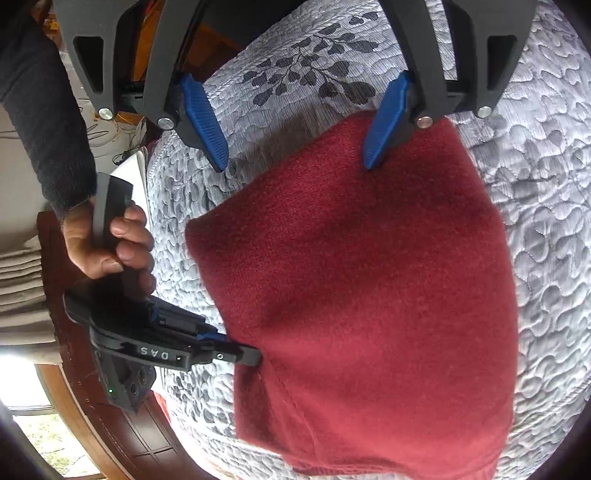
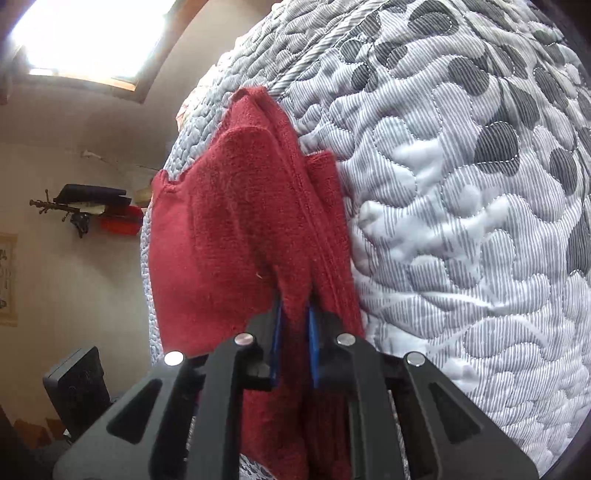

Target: Fold small clothes

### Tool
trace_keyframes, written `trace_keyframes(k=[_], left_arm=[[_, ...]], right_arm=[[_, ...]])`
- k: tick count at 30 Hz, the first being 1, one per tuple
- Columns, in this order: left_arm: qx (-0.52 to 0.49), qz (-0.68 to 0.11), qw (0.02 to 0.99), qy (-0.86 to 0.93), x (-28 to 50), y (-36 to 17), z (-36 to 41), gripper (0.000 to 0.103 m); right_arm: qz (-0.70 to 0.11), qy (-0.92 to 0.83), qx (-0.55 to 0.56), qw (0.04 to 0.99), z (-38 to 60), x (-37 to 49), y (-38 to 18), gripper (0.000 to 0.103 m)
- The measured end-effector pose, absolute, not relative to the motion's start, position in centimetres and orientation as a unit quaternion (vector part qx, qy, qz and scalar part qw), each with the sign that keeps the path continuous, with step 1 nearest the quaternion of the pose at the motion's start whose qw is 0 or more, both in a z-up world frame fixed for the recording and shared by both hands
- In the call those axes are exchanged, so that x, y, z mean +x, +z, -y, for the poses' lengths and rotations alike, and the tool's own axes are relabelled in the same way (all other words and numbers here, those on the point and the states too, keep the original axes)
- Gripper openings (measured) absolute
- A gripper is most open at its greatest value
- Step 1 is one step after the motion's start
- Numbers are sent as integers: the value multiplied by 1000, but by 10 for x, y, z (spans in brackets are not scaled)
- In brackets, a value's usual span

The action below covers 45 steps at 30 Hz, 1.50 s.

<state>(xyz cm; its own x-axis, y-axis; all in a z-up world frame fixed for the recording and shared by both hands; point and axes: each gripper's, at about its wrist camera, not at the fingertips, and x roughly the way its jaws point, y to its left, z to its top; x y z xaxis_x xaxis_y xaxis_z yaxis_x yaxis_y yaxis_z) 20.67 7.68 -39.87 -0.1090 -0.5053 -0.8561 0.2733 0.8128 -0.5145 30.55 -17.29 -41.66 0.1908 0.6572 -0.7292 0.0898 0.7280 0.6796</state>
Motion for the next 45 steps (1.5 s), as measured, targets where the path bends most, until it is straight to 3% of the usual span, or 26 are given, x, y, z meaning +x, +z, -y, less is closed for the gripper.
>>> trace_keyframes(k=[4, 10, 12, 13, 18, 21, 25, 26, 28, 31, 33, 34, 42, 45], left_arm=[[-97, -659, 681, -304, 208, -373, -90, 76], [-130, -655, 689, -282, 209, -371, -115, 76], [-142, -659, 686, -275, 204, -377, -120, 76], [-146, -661, 684, -271, 206, -376, -123, 76], [-146, -666, 681, -267, 196, -373, -130, 76], [-142, -667, 680, -269, 192, -371, -135, 76], [-147, -668, 681, -263, 192, -372, -142, 76], [-150, -668, 680, -261, 190, -373, -145, 76], [-156, -670, 678, -258, 187, -376, -148, 76], [-158, -675, 675, -253, 181, -379, -150, 76], [-156, -676, 674, -252, 176, -379, -152, 76], [-157, -678, 673, -251, 175, -379, -152, 76], [-161, -669, 677, -263, 180, -371, -150, 76], [-156, -659, 683, -274, 194, -368, -136, 76]], right_arm=[[-586, 219, 317, 713, 181, 290, -385, 35], [-597, 232, 275, 717, 168, 252, -367, 52], [-611, 231, 255, 713, 157, 249, -376, 45], [-624, 228, 248, 705, 152, 249, -384, 12], [-640, 185, 306, 680, 179, 241, -420, 11], [-612, 213, 343, 680, 189, 231, -404, 32], [-602, 196, 324, 703, 203, 208, -382, 38], [-606, 198, 320, 700, 203, 203, -381, 49], [-619, 196, 299, 699, 196, 195, -383, 58], [-630, 204, 281, 694, 182, 191, -390, 58], [-639, 202, 270, 691, 174, 194, -398, 36], [-641, 199, 273, 689, 173, 197, -400, 12], [-642, 167, 317, 678, 200, 182, -414, 8], [-638, 194, 306, 679, 187, 191, -403, 19]])
